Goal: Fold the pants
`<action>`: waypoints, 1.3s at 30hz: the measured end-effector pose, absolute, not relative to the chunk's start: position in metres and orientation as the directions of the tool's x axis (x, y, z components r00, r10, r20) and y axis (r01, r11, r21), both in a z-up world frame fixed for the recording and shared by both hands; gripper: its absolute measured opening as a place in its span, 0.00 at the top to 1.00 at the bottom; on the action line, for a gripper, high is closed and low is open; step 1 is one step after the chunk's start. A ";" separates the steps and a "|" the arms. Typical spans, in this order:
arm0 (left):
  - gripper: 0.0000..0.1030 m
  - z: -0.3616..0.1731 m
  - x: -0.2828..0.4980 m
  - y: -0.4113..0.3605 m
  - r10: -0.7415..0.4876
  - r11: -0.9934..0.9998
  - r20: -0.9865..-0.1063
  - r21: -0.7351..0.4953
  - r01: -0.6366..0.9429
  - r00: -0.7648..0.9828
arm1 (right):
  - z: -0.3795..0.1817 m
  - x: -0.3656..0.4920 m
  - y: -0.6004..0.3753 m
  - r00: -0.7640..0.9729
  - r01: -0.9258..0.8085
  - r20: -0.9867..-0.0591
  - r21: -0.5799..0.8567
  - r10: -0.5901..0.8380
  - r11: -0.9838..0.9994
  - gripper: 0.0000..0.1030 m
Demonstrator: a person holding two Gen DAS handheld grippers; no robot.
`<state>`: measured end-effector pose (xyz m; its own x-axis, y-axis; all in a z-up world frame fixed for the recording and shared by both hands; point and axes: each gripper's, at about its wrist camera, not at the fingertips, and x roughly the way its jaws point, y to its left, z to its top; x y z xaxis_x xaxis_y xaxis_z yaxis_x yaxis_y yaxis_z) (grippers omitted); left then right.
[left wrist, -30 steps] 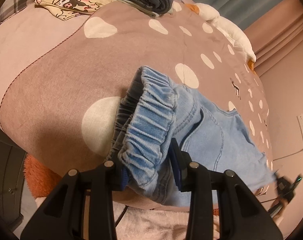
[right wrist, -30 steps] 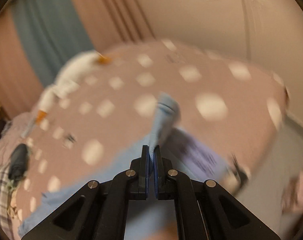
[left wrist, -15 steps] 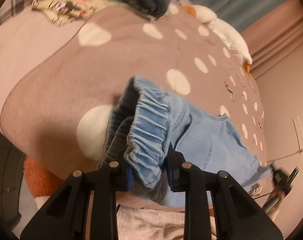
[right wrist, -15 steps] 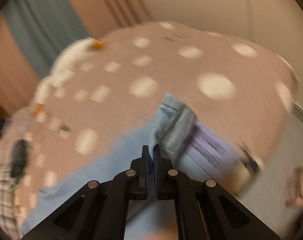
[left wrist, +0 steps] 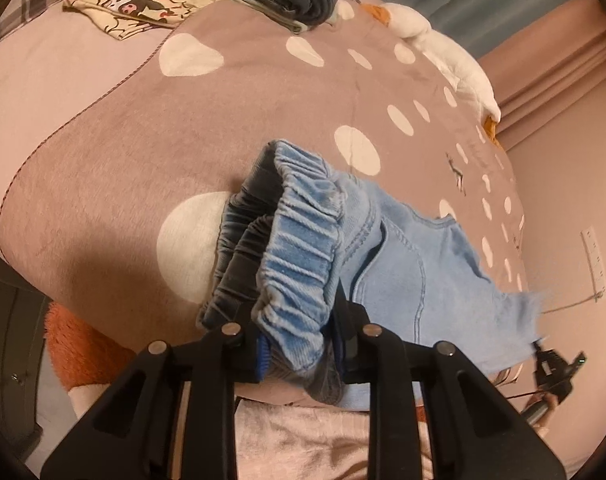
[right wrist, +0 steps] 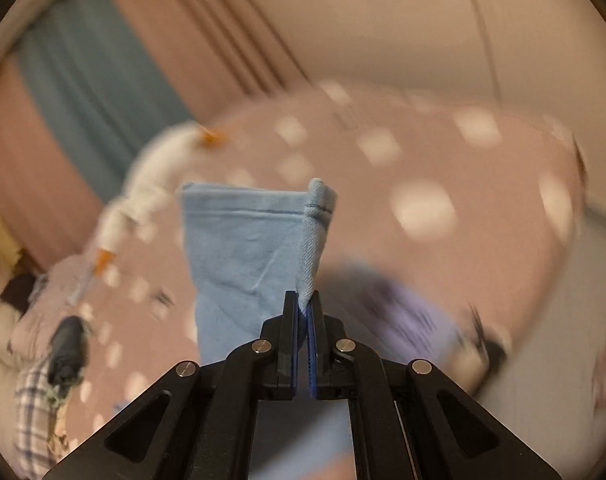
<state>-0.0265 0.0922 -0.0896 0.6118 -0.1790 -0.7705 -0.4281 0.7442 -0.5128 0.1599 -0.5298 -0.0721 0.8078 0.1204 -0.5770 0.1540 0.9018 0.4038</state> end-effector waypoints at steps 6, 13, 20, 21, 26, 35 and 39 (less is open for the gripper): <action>0.76 -0.089 -0.025 0.088 -0.153 0.768 -0.790 -0.473 -0.432 0.593 | -0.099 0.158 -0.532 0.764 0.225 -0.641 0.371 0.073 0.901 0.96; 0.74 -0.093 -0.022 0.086 -0.129 0.786 -0.812 -0.433 -0.441 0.569 | -0.098 0.159 -0.528 0.759 0.233 -0.650 0.332 0.042 0.914 0.96; 0.73 -0.093 -0.019 0.084 -0.109 0.794 -0.826 -0.407 -0.451 0.553 | -0.106 0.159 -0.526 0.742 0.246 -0.670 0.313 0.030 0.917 0.96; 0.73 -0.094 -0.019 0.084 -0.105 0.794 -0.826 -0.405 -0.454 0.553 | -0.106 0.160 -0.526 0.739 0.245 -0.673 0.310 0.030 0.919 0.96; 0.73 -0.095 -0.019 0.083 -0.097 0.792 -0.826 -0.402 -0.459 0.556 | -0.104 0.159 -0.526 0.736 0.246 -0.676 0.299 0.023 0.922 0.96; 0.73 -0.096 -0.020 0.080 -0.083 0.792 -0.825 -0.395 -0.465 0.559 | -0.108 0.160 -0.530 0.735 0.248 -0.677 0.303 0.025 0.920 0.96; 0.72 -0.096 -0.022 0.081 -0.090 0.785 -0.820 -0.407 -0.466 0.565 | -0.108 0.161 -0.530 0.733 0.248 -0.680 0.294 0.020 0.923 0.97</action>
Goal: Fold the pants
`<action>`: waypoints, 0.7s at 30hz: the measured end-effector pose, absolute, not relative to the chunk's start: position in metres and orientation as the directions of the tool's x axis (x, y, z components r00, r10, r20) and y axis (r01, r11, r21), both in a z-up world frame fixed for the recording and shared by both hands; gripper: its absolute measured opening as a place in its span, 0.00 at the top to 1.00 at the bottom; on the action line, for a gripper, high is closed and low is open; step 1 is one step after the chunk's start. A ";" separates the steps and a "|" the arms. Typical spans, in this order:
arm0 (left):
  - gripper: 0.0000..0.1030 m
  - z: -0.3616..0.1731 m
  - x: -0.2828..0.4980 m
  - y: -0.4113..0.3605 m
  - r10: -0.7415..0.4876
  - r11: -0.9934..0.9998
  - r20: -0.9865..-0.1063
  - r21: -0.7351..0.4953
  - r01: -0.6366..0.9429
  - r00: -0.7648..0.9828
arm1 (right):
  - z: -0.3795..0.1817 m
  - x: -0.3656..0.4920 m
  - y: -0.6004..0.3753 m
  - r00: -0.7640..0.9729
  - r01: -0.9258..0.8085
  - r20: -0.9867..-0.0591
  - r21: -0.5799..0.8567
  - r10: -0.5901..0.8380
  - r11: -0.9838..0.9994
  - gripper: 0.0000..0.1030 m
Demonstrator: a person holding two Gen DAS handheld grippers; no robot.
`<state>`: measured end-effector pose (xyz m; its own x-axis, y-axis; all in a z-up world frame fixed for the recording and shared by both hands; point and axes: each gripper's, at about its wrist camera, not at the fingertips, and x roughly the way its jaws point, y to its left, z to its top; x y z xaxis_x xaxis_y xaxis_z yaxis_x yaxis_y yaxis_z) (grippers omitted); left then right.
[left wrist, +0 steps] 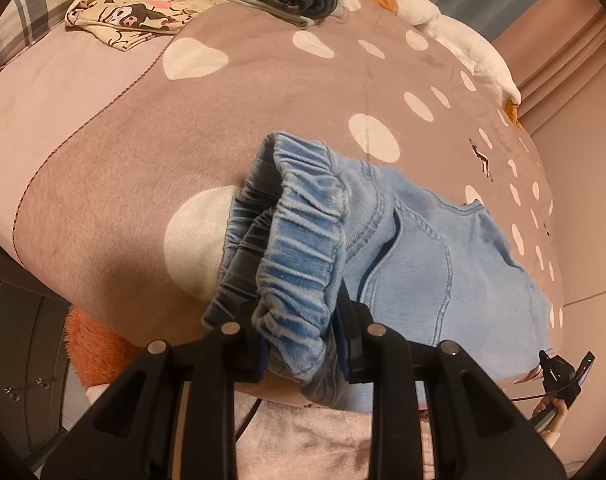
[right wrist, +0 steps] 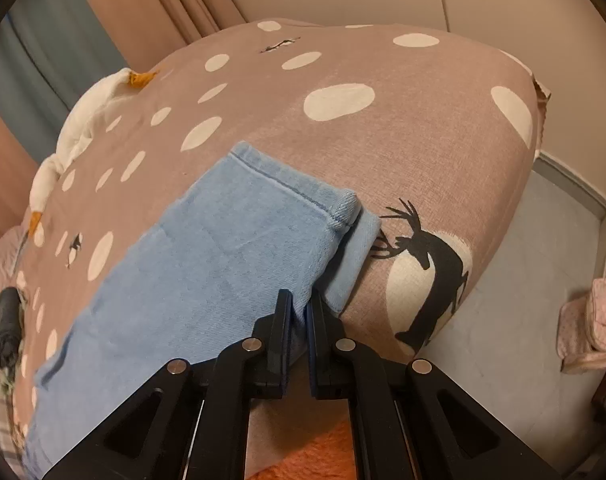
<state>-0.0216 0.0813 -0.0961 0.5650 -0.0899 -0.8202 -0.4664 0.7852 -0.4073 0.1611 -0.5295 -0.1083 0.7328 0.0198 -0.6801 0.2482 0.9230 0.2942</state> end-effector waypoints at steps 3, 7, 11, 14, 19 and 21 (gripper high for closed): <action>0.73 -0.095 -0.025 0.081 -0.096 0.781 -0.808 -0.423 -0.459 0.582 | -0.106 0.163 -0.526 0.721 0.258 -0.693 0.260 -0.006 0.930 0.97; 0.56 -0.075 -0.036 0.083 -0.036 0.770 -0.789 -0.413 -0.486 0.613 | -0.089 0.160 -0.510 0.708 0.303 -0.696 0.147 -0.119 0.942 0.95; 0.30 -0.044 -0.041 0.090 0.005 0.795 -0.714 -0.421 -0.436 0.700 | -0.058 0.148 -0.469 0.768 0.240 -0.619 0.038 -0.166 0.970 0.51; 0.27 -0.042 -0.028 0.101 0.009 0.797 -0.710 -0.420 -0.434 0.704 | -0.043 0.149 -0.427 0.808 0.079 -0.588 0.031 -0.046 0.996 0.34; 0.28 -0.067 0.000 0.116 -0.050 0.762 -0.743 -0.460 -0.455 0.667 | -0.041 0.160 -0.327 0.745 -0.292 -0.625 0.010 0.234 0.957 0.34; 0.29 -0.082 0.007 0.121 -0.047 0.727 -0.767 -0.466 -0.505 0.640 | -0.049 0.162 -0.287 0.673 -0.430 -0.663 0.009 0.328 0.903 0.34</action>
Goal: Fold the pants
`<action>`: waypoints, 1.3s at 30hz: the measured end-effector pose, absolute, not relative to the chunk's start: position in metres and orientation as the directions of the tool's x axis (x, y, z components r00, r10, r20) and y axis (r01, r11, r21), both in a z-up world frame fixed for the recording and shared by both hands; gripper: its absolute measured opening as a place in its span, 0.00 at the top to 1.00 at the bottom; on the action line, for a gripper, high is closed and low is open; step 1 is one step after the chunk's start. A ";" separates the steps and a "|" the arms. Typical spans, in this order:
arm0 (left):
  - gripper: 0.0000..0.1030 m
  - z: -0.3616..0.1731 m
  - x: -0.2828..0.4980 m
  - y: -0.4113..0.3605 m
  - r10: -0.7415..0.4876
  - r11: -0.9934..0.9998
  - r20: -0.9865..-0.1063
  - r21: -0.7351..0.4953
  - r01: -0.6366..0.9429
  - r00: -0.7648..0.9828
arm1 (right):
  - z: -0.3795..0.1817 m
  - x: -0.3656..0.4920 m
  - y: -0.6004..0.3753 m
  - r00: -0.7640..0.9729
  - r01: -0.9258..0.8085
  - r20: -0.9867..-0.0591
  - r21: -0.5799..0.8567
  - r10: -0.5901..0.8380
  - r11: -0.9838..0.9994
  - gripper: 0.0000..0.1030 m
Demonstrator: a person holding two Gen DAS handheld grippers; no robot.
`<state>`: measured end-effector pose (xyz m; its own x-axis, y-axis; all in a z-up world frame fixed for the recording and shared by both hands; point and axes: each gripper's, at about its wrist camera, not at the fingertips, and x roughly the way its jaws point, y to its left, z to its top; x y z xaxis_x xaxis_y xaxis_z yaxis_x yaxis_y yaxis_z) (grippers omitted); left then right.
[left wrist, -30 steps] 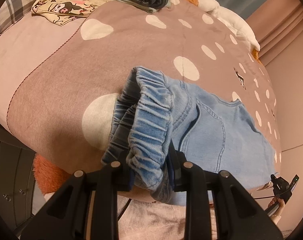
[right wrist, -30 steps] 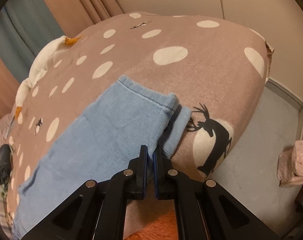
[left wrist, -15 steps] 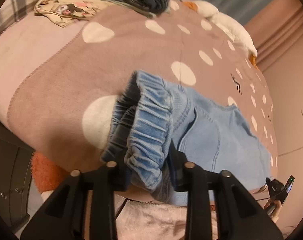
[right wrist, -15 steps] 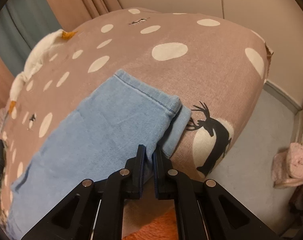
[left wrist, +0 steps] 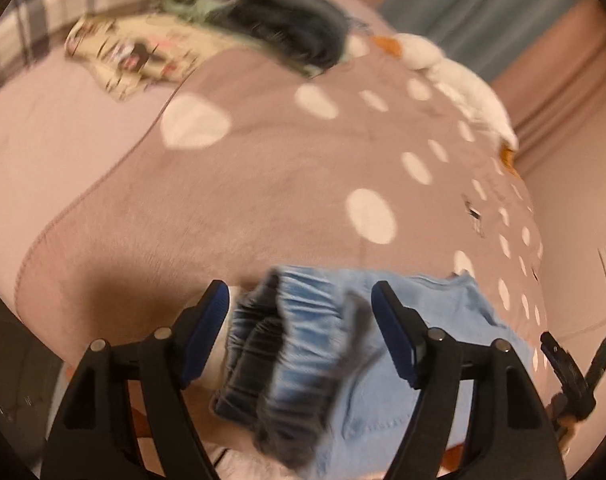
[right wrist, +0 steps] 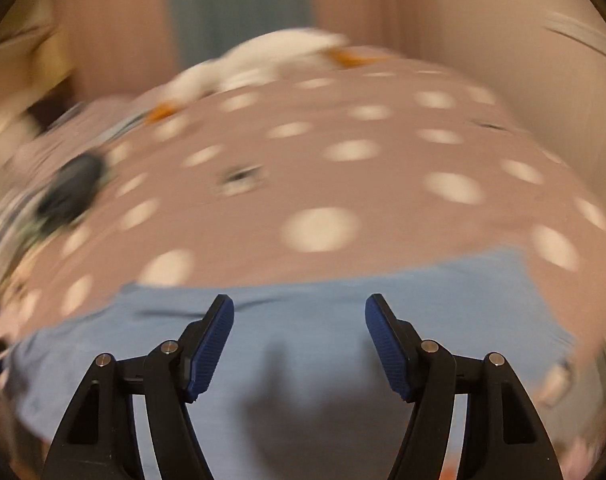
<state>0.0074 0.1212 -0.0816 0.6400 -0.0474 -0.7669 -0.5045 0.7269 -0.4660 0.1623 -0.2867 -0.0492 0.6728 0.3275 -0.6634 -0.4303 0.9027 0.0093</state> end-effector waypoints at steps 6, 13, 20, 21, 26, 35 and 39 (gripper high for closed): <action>0.47 -0.098 0.002 0.123 -0.104 0.692 -0.753 -0.524 -0.497 0.650 | -0.072 0.170 -0.196 0.510 -0.645 -0.750 -0.011 0.420 0.764 0.34; 0.46 -0.105 -0.002 0.125 -0.124 0.694 -0.738 -0.543 -0.473 0.663 | -0.104 0.179 -0.126 0.404 -0.747 -0.834 -0.062 0.377 0.662 0.34; 0.42 -0.108 0.002 0.127 -0.116 0.711 -0.742 -0.527 -0.466 0.661 | -0.126 0.185 -0.108 0.411 -0.766 -0.867 -0.162 0.280 0.621 0.37; 0.42 -0.108 0.002 0.127 -0.116 0.712 -0.740 -0.527 -0.465 0.662 | -0.126 0.187 -0.110 0.418 -0.763 -0.866 -0.170 0.275 0.624 0.41; 0.44 -0.107 0.002 0.126 -0.106 0.718 -0.735 -0.522 -0.460 0.670 | -0.114 0.196 -0.120 0.456 -0.729 -0.839 -0.161 0.297 0.665 0.96; 0.46 -0.103 0.007 0.119 -0.046 0.744 -0.754 -0.464 -0.481 0.656 | -0.104 0.203 -0.121 0.476 -0.699 -0.804 -0.100 0.356 0.708 1.00; 0.47 -0.100 0.010 0.115 -0.009 0.769 -0.762 -0.419 -0.483 0.647 | -0.129 0.220 -0.118 0.450 -0.669 -0.843 -0.100 0.294 0.737 1.00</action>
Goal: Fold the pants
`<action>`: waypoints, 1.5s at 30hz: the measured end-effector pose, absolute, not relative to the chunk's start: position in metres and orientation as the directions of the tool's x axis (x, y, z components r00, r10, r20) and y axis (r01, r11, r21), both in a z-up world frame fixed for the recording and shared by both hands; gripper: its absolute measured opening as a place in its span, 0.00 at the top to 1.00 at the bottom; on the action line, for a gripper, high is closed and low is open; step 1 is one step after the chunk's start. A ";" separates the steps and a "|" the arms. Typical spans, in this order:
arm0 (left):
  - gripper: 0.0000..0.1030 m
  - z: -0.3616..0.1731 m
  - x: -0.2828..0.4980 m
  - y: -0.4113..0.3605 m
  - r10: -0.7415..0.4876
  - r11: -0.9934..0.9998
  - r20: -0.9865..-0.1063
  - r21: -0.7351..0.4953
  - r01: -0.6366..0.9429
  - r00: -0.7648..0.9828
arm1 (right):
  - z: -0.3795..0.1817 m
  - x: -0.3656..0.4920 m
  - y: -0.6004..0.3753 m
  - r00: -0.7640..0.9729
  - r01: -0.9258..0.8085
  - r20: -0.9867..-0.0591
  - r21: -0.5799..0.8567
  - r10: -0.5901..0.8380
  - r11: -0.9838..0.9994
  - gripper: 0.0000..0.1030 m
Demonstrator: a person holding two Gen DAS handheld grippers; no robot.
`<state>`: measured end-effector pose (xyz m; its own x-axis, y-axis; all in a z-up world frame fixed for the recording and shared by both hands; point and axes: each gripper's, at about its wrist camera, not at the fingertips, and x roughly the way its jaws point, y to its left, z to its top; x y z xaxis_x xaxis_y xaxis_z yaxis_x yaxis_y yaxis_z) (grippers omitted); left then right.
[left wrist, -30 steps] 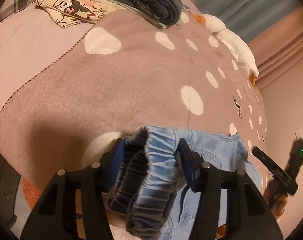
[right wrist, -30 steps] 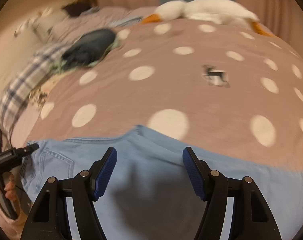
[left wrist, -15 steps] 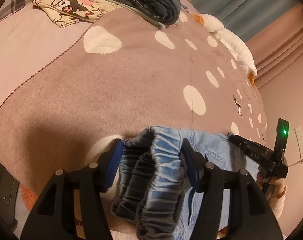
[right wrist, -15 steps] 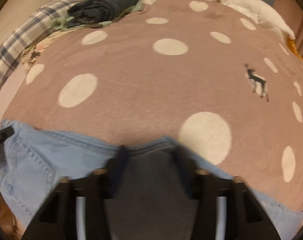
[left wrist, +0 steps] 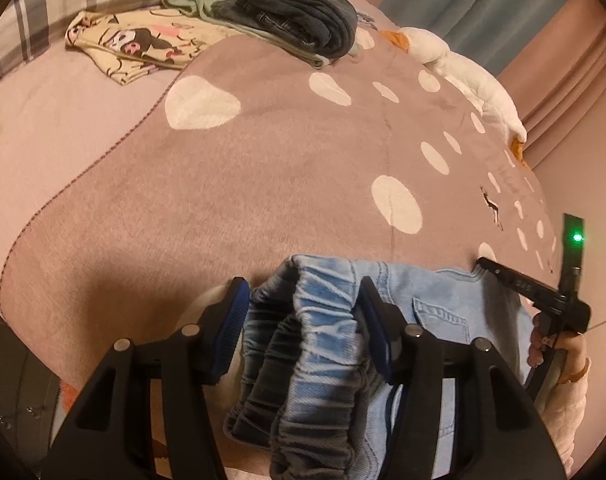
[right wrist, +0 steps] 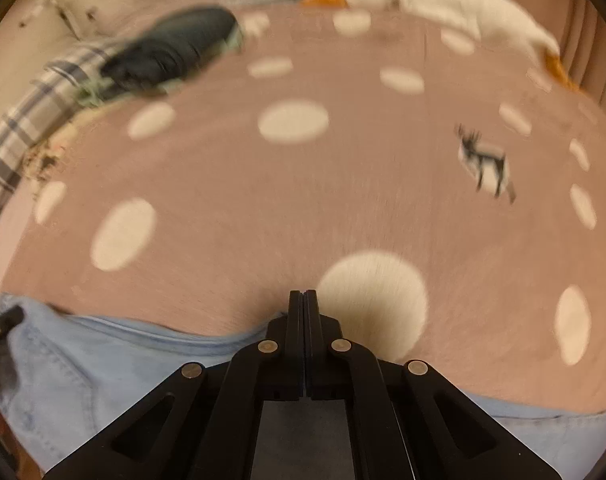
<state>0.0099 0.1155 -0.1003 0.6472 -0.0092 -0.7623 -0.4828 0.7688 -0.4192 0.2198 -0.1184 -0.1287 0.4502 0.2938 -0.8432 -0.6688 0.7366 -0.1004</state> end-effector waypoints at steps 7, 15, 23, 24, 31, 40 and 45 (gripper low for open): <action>0.53 -0.092 0.009 0.114 -0.013 0.775 -0.762 -0.417 -0.475 0.647 | -0.123 0.220 -0.123 0.428 -0.659 -0.843 -0.045 0.325 0.751 1.00; 0.58 -0.080 -0.005 0.108 -0.020 0.779 -0.744 -0.430 -0.456 0.667 | -0.085 0.199 -0.144 0.398 -0.710 -0.820 0.008 0.412 0.704 0.89; 0.57 -0.086 -0.004 0.106 0.000 0.788 -0.747 -0.409 -0.460 0.664 | -0.103 0.201 -0.140 0.355 -0.745 -0.862 -0.028 0.361 0.666 0.31; 0.57 -0.085 -0.004 0.106 0.004 0.792 -0.745 -0.405 -0.457 0.667 | -0.108 0.202 -0.137 0.344 -0.752 -0.871 -0.030 0.352 0.659 0.31; 0.59 -0.083 -0.001 0.103 0.036 0.803 -0.745 -0.375 -0.463 0.666 | -0.112 0.194 -0.121 0.364 -0.774 -0.853 -0.054 0.373 0.631 0.89; 0.57 -0.095 0.008 0.108 0.047 0.800 -0.764 -0.357 -0.482 0.644 | -0.127 0.203 -0.120 0.357 -0.751 -0.857 -0.027 0.372 0.660 0.90; 0.56 -0.083 0.004 0.108 0.017 0.782 -0.763 -0.392 -0.484 0.646 | -0.126 0.201 -0.122 0.362 -0.750 -0.853 -0.027 0.376 0.661 0.90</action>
<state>0.0035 0.1082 -0.0827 0.6465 0.0175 -0.7628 -0.4839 0.7823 -0.3922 0.2006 -0.1219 -0.1259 0.3624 0.3758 -0.8529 -0.7497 0.6612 -0.0272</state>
